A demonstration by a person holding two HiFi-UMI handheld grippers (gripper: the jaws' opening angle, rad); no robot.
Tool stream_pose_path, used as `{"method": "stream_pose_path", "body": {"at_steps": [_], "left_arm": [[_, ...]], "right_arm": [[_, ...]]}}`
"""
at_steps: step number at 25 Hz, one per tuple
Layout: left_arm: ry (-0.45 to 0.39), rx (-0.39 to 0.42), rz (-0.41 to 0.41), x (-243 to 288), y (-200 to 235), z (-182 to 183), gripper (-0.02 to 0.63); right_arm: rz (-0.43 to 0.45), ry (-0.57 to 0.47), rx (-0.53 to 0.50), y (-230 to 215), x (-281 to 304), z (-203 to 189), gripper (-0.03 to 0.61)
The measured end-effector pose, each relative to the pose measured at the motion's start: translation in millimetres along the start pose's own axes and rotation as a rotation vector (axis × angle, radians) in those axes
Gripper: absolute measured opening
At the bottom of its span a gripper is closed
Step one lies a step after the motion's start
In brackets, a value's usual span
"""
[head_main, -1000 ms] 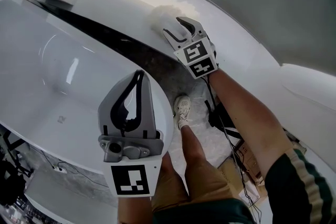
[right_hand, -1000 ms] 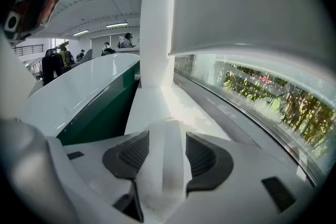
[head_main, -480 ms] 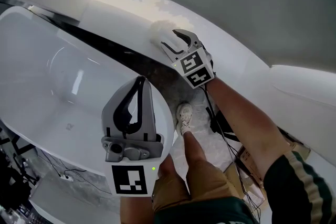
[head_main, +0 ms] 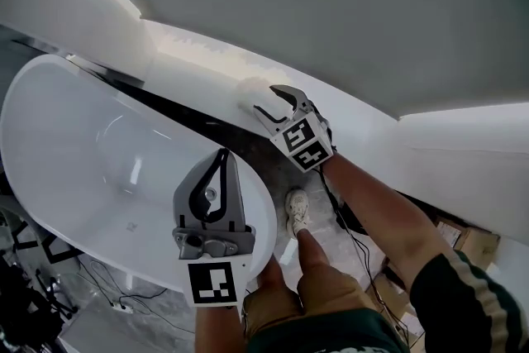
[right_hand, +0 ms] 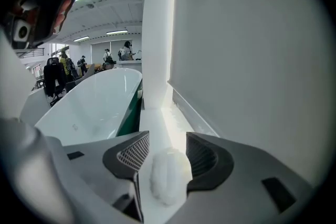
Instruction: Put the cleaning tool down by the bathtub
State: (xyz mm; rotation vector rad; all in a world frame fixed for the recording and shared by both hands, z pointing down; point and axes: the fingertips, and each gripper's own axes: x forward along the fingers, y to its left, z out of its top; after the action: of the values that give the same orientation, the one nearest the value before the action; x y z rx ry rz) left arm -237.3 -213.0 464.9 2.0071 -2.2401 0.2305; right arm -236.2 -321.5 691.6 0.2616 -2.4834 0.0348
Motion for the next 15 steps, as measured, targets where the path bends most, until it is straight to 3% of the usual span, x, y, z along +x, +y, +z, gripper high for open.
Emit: {"method": "stream_pose_path", "body": {"at_steps": [9,15], "left_arm": [[-0.023,0.025,-0.011,-17,-9,53,0.007],[-0.013,0.063,-0.005,-31,-14,79,0.007]], "right_arm": [[-0.050,-0.047,0.082,-1,-68,43,0.221],[-0.083,-0.150,0.087,0,-121,85,0.221]]}}
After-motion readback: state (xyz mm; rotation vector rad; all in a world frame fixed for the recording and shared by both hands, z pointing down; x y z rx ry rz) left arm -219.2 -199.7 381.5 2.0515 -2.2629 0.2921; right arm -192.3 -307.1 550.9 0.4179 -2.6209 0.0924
